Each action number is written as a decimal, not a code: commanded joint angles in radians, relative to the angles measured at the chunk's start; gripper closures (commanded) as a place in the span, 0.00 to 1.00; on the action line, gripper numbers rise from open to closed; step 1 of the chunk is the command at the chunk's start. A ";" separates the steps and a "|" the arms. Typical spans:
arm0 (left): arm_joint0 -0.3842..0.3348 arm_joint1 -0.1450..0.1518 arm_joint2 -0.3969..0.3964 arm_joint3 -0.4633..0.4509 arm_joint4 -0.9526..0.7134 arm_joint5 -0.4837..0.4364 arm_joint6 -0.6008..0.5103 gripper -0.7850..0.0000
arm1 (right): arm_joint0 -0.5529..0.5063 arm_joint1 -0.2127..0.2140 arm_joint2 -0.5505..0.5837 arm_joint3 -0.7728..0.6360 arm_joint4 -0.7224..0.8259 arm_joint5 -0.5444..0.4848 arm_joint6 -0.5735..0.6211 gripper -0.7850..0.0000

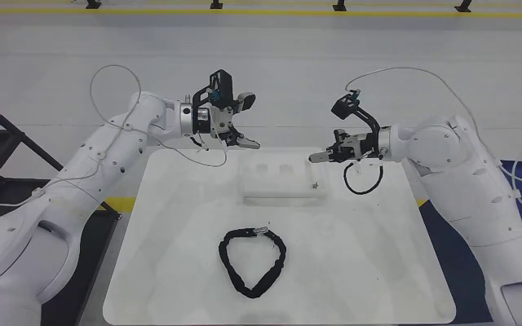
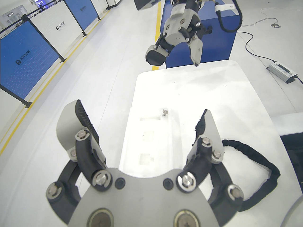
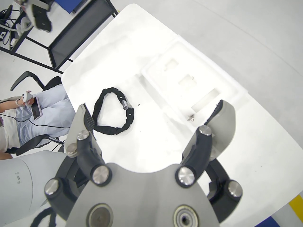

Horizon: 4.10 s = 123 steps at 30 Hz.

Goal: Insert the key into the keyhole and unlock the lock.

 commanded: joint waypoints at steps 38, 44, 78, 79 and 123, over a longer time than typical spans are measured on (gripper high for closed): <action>0.000 0.000 0.000 0.000 0.000 0.000 0.000 0.00 | 0.171 -0.337 -0.434 0.679 -0.063 0.350 -0.081 0.39; 0.000 0.000 0.000 0.000 0.000 0.000 0.000 0.00 | 0.184 -0.378 -0.453 0.756 -0.080 0.350 -0.082 0.51; 0.000 0.000 0.000 0.000 0.000 0.000 0.000 0.00 | 0.220 -0.509 -0.447 1.032 -0.134 0.320 -0.141 1.00; 0.000 0.000 0.000 0.000 0.000 0.000 0.000 0.00 | 0.222 -0.510 -0.445 1.037 -0.134 0.318 -0.141 1.00; 0.000 0.000 0.000 0.000 0.000 0.000 0.000 0.00 | 0.341 -0.265 -0.067 0.566 -0.008 0.193 0.195 1.00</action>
